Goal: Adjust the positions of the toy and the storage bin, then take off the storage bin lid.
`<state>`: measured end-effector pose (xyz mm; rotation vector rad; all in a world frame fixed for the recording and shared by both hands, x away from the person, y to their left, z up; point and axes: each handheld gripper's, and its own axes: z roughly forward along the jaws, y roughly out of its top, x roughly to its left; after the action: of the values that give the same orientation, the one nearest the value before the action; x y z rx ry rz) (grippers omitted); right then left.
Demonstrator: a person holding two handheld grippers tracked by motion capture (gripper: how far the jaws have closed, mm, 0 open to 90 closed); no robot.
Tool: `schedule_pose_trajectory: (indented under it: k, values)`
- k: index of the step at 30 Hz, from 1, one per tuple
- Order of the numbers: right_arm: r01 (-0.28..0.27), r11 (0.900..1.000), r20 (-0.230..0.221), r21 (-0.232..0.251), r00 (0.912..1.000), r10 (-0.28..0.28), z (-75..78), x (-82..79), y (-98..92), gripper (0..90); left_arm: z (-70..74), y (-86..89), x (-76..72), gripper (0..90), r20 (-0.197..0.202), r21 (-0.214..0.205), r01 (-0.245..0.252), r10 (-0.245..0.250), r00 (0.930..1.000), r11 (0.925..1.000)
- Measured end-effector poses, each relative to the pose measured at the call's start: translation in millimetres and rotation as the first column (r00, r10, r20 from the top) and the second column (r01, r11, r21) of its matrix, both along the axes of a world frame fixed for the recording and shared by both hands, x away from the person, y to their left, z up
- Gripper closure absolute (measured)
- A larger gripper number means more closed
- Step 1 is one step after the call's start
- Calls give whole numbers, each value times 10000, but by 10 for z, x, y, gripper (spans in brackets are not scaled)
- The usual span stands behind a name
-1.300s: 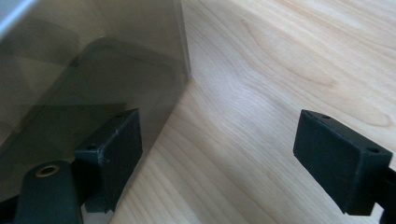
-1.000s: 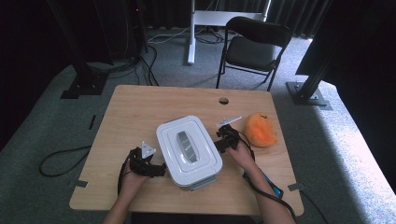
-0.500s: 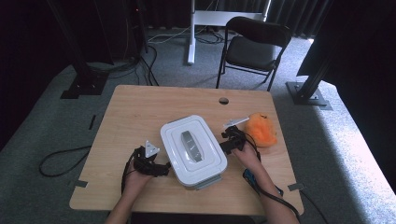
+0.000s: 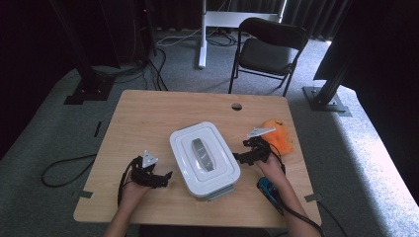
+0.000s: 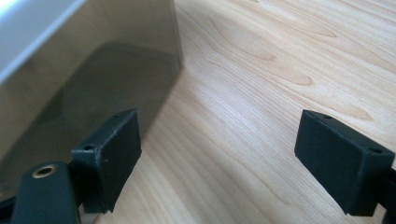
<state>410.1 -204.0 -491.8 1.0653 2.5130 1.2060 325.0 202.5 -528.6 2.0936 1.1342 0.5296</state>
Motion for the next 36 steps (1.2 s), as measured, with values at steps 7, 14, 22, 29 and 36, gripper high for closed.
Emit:
schedule_pose_trajectory:
  k: [7,14,22,29,36]
  values:
    - [-70,9993,200,369,9998,62,89,-104,-135,140,-68,268,-72,11,-335,118,-60,64,9994,9999]
    - [259,9964,559,806,9980,-305,243,-205,-297,139,-93,578,-154,11,-356,241,-940,948,9949,9953]
    - [469,9928,833,1098,9949,-562,453,-288,-306,139,-170,755,-170,11,-367,478,-1354,1372,9899,9896]
    - [368,9911,1004,1280,9937,-499,600,-387,-217,134,-177,775,-154,12,-647,236,-1444,1457,9872,9892]
    - [496,9867,1148,1550,9911,-678,807,-501,-108,132,-176,776,-157,11,-640,251,-1549,1562,9857,9876]
